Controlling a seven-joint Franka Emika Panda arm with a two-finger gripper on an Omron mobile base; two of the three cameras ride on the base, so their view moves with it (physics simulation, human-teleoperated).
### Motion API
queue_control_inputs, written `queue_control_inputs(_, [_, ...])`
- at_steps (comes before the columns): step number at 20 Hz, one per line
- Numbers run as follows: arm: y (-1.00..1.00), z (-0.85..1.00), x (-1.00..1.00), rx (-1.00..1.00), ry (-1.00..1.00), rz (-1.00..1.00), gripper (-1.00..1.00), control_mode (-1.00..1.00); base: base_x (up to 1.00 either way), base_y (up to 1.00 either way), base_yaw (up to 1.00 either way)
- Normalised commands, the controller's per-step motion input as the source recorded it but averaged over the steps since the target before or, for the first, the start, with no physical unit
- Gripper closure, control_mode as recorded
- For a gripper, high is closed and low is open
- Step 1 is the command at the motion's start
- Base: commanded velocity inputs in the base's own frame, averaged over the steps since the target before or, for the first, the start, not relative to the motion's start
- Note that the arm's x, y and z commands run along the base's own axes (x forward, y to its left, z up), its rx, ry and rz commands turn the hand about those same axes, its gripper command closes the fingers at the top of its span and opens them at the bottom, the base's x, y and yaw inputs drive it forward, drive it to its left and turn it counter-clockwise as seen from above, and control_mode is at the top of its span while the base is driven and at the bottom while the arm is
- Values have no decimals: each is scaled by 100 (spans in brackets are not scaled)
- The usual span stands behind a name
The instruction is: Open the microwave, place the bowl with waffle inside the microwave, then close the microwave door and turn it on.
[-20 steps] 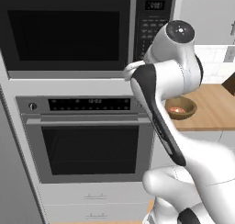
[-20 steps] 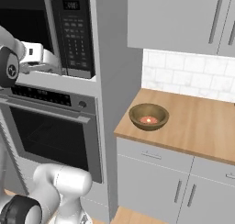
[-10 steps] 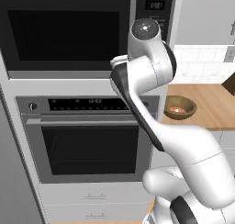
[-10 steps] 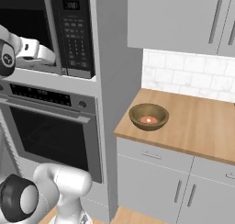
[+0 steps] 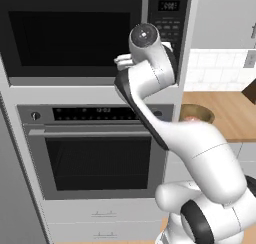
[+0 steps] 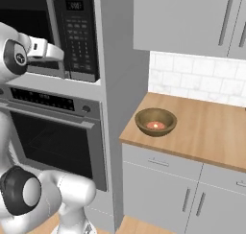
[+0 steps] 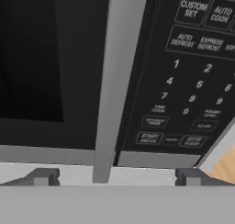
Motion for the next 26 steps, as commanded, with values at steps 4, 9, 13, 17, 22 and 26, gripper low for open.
queue_control_inputs(4, [0,-1,42,0,-13,0,-100,-100,0,0,0])
queue_control_inputs(9, [0,-6,38,2,-14,0,-100,-100,0,0,0])
queue_control_inputs(13, [0,-10,41,0,-11,0,-100,-100,0,0,0])
queue_control_inputs(17, [0,-18,52,0,-6,2,-100,-100,0,0,0])
queue_control_inputs(22, [0,-27,64,0,-2,6,-100,-100,0,0,0])
queue_control_inputs(26, [-3,-39,67,0,-1,10,100,-100,0,0,0])
